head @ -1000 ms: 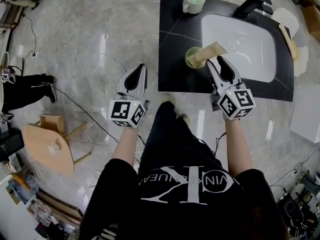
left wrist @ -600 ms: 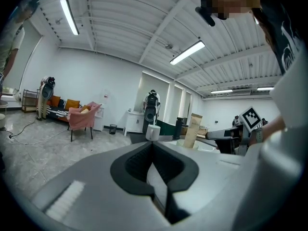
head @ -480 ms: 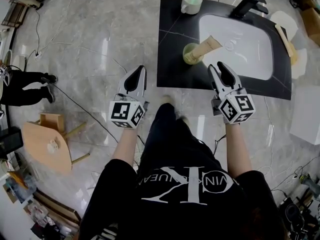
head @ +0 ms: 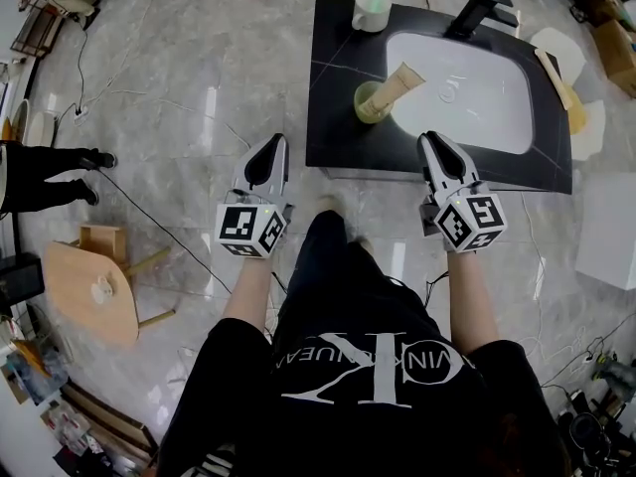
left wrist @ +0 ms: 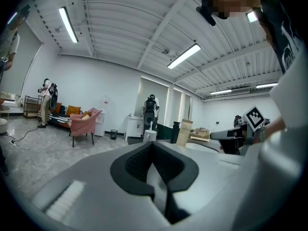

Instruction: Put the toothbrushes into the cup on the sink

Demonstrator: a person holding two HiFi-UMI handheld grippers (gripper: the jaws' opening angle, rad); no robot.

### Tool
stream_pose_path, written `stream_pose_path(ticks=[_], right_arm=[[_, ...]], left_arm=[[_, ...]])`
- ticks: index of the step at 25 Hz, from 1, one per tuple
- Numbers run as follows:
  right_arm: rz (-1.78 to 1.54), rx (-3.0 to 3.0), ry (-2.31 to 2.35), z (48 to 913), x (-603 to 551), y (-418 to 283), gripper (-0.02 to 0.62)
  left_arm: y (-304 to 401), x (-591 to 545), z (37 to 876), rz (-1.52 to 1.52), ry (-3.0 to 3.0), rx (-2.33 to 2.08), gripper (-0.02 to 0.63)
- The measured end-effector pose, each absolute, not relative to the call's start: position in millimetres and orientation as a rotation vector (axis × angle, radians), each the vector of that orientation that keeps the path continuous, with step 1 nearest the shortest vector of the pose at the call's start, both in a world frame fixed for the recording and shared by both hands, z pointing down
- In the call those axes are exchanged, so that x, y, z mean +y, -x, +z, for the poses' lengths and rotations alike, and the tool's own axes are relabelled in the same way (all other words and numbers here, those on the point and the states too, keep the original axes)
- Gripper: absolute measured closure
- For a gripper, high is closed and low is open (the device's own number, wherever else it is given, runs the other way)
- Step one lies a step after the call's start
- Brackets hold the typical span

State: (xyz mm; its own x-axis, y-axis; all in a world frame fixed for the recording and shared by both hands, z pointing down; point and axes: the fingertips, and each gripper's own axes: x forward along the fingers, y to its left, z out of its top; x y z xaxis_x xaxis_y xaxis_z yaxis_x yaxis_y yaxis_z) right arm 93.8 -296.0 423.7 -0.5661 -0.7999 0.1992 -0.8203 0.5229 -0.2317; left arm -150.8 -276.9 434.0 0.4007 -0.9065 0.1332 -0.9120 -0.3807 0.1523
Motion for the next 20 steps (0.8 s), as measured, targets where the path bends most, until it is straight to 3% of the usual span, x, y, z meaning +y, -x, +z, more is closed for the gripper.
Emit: stream_pose_path(ticks=[20], right_arm=[[0.302,-2.732,-1.402,390,-253,-110,0.557]], left_arm=[[148,-237,391,-0.015,-2.502,-1.744,0.595]])
